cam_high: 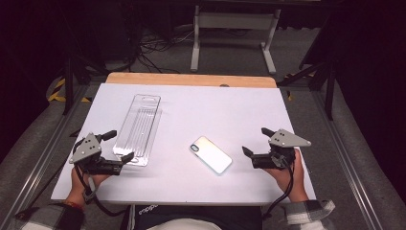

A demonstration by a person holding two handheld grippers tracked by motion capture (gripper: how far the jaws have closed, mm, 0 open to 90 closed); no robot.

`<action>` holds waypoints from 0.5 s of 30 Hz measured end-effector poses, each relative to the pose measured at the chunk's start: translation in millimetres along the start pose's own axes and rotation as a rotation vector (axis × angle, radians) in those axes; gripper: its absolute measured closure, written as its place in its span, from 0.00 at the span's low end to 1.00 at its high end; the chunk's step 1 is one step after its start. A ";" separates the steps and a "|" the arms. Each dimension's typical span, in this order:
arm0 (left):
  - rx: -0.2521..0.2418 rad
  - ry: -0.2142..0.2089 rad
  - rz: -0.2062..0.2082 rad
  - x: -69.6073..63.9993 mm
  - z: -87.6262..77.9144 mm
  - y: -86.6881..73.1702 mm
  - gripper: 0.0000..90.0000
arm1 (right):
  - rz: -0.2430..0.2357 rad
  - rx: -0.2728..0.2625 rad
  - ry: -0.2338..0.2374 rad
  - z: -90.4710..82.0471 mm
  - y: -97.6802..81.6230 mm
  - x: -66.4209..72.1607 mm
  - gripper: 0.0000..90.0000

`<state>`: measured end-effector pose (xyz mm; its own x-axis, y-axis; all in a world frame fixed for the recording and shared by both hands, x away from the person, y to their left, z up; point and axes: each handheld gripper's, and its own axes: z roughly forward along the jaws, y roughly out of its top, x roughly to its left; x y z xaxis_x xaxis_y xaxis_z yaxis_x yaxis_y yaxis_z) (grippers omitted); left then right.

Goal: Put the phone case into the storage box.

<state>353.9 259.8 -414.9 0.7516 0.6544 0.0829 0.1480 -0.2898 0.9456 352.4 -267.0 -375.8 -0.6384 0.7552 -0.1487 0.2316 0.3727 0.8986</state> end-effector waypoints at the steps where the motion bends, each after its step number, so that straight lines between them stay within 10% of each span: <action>1: 0.002 -0.004 0.003 0.1 0.1 -0.2 0.04 | 0.002 -0.005 0.017 0.3 0.5 2.4 0.09; 11: 0.024 -0.007 -0.010 1.5 1.6 -3.5 0.04 | 0.012 0.116 0.067 18.1 15.3 12.3 0.12; 15: 0.026 0.006 -0.002 -0.3 1.9 -3.5 0.04 | 0.059 0.307 0.140 43.7 30.2 14.0 0.12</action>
<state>354.3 259.3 -418.8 0.7474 0.6592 0.0829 0.1662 -0.3062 0.9373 382.6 -221.6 -368.8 -0.7071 0.7067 -0.0231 0.4676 0.4919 0.7344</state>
